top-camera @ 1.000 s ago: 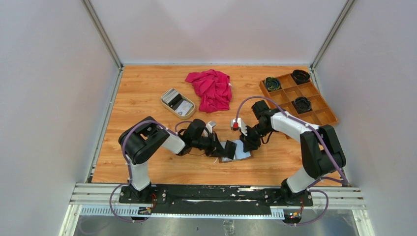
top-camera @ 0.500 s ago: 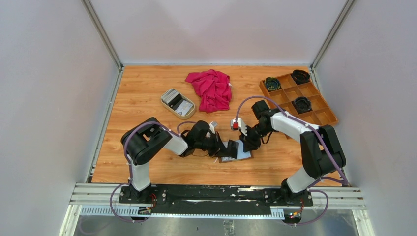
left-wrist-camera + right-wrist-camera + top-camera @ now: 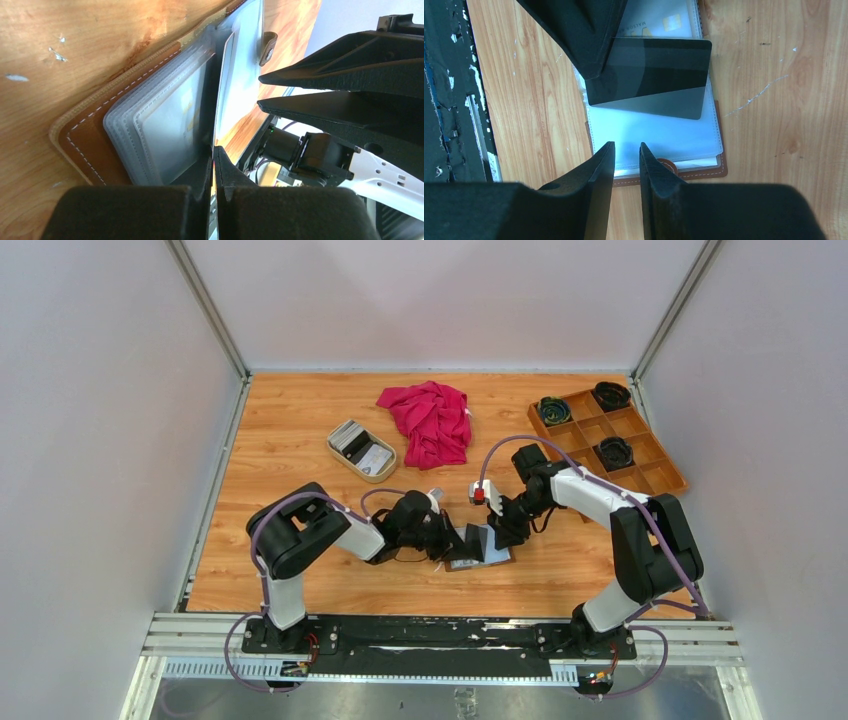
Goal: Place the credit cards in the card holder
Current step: Insert the credit card into the card holder.
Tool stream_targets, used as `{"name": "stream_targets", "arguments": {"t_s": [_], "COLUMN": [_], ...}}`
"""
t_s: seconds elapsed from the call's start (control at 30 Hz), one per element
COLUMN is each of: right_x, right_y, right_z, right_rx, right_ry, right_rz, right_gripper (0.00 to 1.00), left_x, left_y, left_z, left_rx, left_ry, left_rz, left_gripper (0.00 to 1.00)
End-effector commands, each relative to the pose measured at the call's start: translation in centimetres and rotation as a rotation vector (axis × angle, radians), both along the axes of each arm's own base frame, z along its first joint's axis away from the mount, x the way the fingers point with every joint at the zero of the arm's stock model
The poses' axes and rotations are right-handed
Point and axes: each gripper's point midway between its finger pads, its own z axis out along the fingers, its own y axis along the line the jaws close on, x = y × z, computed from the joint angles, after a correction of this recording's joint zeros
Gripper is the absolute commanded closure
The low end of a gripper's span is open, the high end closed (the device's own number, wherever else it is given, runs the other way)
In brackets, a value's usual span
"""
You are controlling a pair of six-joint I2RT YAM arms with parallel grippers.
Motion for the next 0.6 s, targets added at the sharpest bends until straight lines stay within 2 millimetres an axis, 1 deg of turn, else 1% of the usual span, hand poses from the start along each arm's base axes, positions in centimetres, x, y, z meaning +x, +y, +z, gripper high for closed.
{"name": "stream_targets", "arguments": {"t_s": [0.0,0.1,0.27,0.4,0.57], "right_x": [0.0,0.0,0.0,0.0,-0.1], "right_y": [0.5,0.6,0.5,0.5,0.5], "right_z": [0.6,0.6,0.5,0.4,0.2], "right_rx": [0.008,0.009,0.008,0.003,0.001], "right_ry": [-0.008,-0.008,-0.006,-0.001,0.012], "right_rz": [0.013,0.012,0.012,0.01,0.005], "right_gripper": [0.72,0.72,0.72,0.72,0.72], "left_x": [0.5,0.1,-0.7,-1.0,-1.1], "left_y": [1.1,0.7,-0.5,-0.6,-0.8], "left_z": [-1.6,-1.8,-1.8,-1.8,-1.4], "left_rx": [0.077,0.083,0.052,0.045,0.032], "left_ry": [-0.018,-0.019,-0.005,0.0,0.002], "left_rz": [0.07,0.067,0.056,0.063,0.066], "left_gripper": [1.0,1.0,1.0,1.0,0.94]}}
